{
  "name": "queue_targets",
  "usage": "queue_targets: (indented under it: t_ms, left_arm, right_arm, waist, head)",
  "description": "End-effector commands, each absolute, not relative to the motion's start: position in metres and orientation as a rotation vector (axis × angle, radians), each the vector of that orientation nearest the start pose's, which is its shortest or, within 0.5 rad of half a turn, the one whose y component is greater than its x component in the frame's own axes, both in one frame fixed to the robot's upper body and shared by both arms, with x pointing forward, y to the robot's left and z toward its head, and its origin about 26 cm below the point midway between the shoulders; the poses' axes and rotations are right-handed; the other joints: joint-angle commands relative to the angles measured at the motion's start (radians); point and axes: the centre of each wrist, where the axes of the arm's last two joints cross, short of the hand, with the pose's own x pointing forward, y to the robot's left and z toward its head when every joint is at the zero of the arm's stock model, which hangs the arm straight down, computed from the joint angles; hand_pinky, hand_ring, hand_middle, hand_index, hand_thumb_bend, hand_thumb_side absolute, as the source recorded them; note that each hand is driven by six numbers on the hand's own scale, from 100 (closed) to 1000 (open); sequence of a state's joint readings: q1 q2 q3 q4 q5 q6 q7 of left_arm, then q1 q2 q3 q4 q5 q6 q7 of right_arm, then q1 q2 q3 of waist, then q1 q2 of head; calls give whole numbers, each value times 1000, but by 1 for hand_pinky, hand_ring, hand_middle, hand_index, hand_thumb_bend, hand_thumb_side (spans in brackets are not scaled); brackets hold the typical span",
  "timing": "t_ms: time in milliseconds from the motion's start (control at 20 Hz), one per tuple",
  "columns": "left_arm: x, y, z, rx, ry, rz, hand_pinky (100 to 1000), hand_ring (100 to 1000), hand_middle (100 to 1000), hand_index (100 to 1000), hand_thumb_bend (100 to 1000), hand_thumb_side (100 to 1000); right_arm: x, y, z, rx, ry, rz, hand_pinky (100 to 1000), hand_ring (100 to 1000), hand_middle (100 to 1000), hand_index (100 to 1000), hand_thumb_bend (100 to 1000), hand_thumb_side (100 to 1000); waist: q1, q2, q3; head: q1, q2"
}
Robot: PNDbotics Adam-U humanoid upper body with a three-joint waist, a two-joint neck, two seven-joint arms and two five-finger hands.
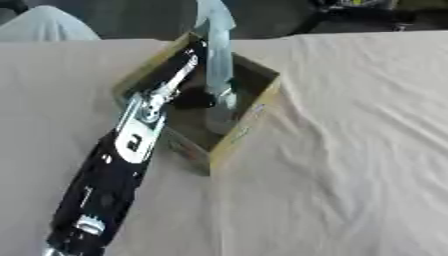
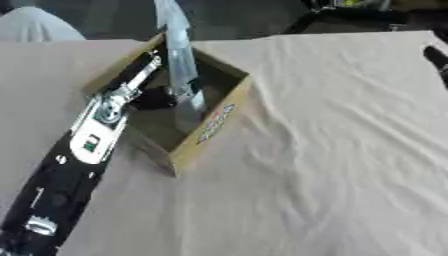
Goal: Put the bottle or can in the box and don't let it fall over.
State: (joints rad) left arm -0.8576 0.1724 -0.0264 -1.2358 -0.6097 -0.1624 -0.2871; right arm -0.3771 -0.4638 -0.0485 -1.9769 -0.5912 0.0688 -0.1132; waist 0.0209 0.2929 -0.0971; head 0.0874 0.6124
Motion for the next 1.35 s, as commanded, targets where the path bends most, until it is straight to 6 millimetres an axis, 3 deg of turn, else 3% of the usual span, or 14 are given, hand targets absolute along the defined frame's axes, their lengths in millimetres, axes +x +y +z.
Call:
queue_targets:
  t_ms: [50, 400, 800, 950, 1250, 1300, 1350]
  left_arm:
    - [440, 200, 229, 447, -2053, -1050, 1000, 1000, 1000, 865, 408, 729]
    - [424, 236, 240, 378, -2051, -906, 1000, 1000, 1000, 921, 376, 830]
    - [406, 268, 249, 336, -2045, -833, 1000, 1000, 1000, 927, 350, 916]
    - [395, 284, 249, 359, -2059, -789, 1000, 1000, 1000, 878, 299, 887]
    - [360, 313, 253, 375, -2145, -575, 1000, 1000, 1000, 880, 210, 813]
    - [354, 316, 254, 369, -2164, -552, 1000, 1000, 1000, 866, 132, 768]
    - [348, 319, 256, 361, -2179, -531, 1000, 1000, 1000, 863, 112, 752]
  right_arm:
    - [301, -289, 248, 268, -2240, 88, 1000, 1000, 978, 1000, 100, 470]
    - [301, -292, 248, 249, -2242, 87, 1000, 1000, 978, 1000, 100, 470]
    - [300, -295, 248, 235, -2246, 73, 1000, 1000, 979, 1000, 100, 470]
    - [300, -296, 248, 230, -2244, 71, 1000, 1000, 978, 1000, 100, 470]
    - [299, -300, 248, 217, -2239, 53, 1000, 1000, 977, 1000, 100, 470]
    - [298, -300, 247, 216, -2237, 51, 1000, 1000, 978, 1000, 100, 470]
    - [298, -301, 247, 215, -2235, 49, 1000, 1000, 978, 1000, 100, 470]
  waist:
    - [0, -29, 2]
    - [6, -32, 12]
    - [8, -31, 18]
    - [12, -36, 21]
    - [17, -51, 31]
    - [17, -55, 33]
    - [16, -57, 35]
  head:
    - [-18, -8]
    - [-54, 3]
    - [-59, 9]
    - [-49, 12]
    - [-67, 4]
    - [-73, 0]
    - [-77, -3]
